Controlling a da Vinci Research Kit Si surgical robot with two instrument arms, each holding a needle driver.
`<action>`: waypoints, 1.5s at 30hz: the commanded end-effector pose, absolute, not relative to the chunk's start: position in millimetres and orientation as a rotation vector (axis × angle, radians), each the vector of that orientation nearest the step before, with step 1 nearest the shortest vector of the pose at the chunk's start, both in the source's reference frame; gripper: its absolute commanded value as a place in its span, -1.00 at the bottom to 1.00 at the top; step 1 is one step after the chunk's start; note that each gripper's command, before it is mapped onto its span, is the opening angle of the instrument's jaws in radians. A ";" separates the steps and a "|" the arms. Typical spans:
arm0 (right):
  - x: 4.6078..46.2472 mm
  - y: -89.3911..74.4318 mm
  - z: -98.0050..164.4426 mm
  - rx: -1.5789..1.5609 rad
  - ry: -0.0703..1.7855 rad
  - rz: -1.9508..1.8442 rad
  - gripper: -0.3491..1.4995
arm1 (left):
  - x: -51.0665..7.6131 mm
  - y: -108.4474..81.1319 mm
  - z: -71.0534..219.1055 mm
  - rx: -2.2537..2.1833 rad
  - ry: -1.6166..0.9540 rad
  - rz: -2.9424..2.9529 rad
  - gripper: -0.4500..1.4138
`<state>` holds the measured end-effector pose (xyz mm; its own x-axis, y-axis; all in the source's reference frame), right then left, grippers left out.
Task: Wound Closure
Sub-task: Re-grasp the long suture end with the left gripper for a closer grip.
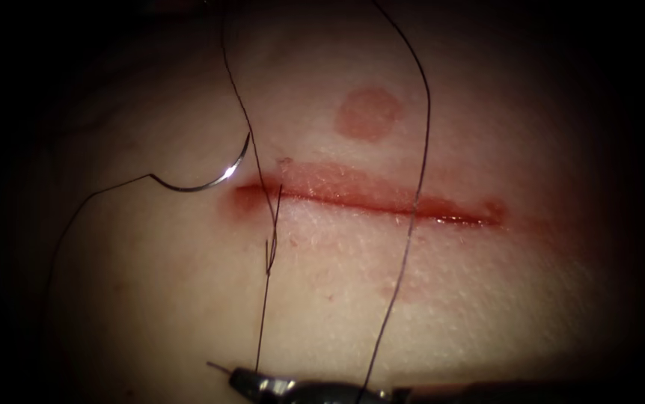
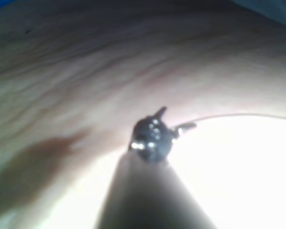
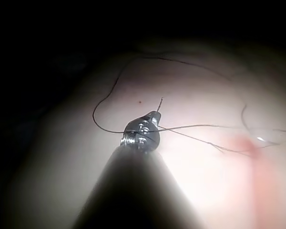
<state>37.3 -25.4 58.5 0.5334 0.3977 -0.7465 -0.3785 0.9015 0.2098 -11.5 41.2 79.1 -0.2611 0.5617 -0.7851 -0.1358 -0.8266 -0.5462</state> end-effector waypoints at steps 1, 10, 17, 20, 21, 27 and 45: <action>37.8 -26.1 59.0 0.027 0.895 0.463 -1.00 | -11.1 40.9 78.8 -1.566 -0.542 2.113 0.19; 38.9 -26.7 59.4 0.033 0.899 0.455 -1.00 | -4.3 35.9 70.3 -1.667 -0.666 2.001 0.23; 38.6 -26.8 59.2 0.035 0.900 0.453 -1.00 | -2.6 32.1 66.7 -1.690 -0.714 1.992 0.23; 38.4 -26.9 59.2 0.036 0.901 0.452 -1.00 | -1.9 29.8 65.5 -1.701 -0.724 1.996 0.23; 38.4 -26.9 59.1 0.038 0.903 0.450 -1.00 | -1.8 29.0 65.3 -1.697 -0.732 1.998 0.23; 38.6 -26.9 59.1 0.037 0.902 0.452 -1.00 | -2.1 23.5 65.6 -1.578 -0.801 1.920 0.22; 39.2 -27.2 58.9 0.025 0.882 0.431 -1.00 | -7.5 20.6 77.4 -1.224 -0.786 1.564 -0.11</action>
<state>38.8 -26.6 58.5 0.5588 0.3721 -0.7411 -0.3566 0.9147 0.1904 -7.0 20.8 77.1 -0.0220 0.9450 -0.3265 -0.2958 -0.3181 -0.9007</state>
